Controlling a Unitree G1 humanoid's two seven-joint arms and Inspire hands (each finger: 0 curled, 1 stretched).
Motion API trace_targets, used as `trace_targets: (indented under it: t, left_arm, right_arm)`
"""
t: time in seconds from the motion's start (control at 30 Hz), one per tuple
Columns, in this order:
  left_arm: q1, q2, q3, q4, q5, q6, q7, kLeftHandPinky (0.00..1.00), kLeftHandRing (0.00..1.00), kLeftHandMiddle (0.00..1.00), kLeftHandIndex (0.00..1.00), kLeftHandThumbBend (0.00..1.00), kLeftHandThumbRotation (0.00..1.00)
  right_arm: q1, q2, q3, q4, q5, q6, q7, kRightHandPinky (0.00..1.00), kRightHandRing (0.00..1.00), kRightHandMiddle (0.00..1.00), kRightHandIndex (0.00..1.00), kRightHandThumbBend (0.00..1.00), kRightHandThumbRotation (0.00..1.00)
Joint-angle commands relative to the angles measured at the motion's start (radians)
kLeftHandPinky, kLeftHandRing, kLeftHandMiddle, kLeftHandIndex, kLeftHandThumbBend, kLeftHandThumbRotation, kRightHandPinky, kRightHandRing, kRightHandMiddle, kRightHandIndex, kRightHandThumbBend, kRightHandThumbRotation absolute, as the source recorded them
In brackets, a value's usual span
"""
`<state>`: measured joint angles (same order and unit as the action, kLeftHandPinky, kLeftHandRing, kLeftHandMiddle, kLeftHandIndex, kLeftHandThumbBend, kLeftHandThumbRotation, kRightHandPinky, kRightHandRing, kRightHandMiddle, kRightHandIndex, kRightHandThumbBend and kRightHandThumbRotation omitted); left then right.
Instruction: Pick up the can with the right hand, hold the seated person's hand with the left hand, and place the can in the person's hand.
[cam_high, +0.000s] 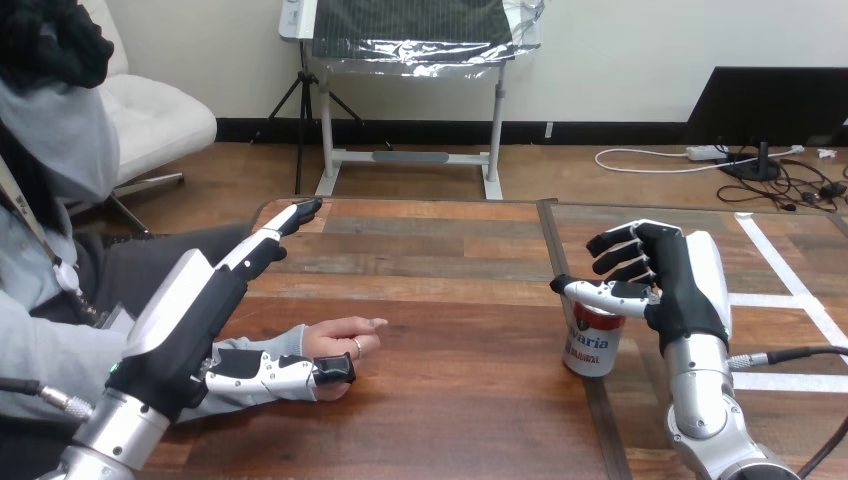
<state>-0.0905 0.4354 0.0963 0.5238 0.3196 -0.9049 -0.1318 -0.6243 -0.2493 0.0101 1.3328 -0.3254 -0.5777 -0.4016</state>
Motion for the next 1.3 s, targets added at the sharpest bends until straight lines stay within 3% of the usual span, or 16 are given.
trace_targets:
  t: [0.0, 0.67, 1.0, 1.27]
  left_arm:
    - [-0.079, 0.024, -0.012, -0.069, -0.026, 0.004, 0.002, 0.83, 0.92, 0.92, 0.93, 1.0, 0.41]
    - [-0.069, 0.02, -0.018, -0.108, -0.046, 0.02, -0.008, 0.84, 0.92, 0.92, 0.93, 1.0, 0.42]
    - [-0.065, 0.015, -0.021, -0.115, -0.049, 0.025, -0.008, 0.85, 0.93, 0.93, 0.94, 1.0, 0.43]
    - [-0.065, 0.013, -0.024, -0.116, -0.048, 0.026, -0.003, 0.85, 0.93, 0.93, 0.94, 1.0, 0.44]
  right_arm:
    - [-0.1, -0.031, 0.02, -0.03, -0.017, -0.022, -0.015, 0.36, 0.41, 0.47, 0.5, 0.87, 0.0]
    - [-0.093, -0.029, 0.042, -0.02, -0.038, -0.016, -0.012, 0.37, 0.41, 0.47, 0.5, 0.88, 0.0]
    - [-0.089, -0.021, 0.03, -0.022, -0.02, -0.025, 0.004, 0.38, 0.42, 0.48, 0.51, 0.87, 0.0]
    - [-0.087, -0.016, 0.017, -0.029, 0.0, -0.038, 0.022, 0.43, 0.48, 0.54, 0.57, 0.91, 0.0]
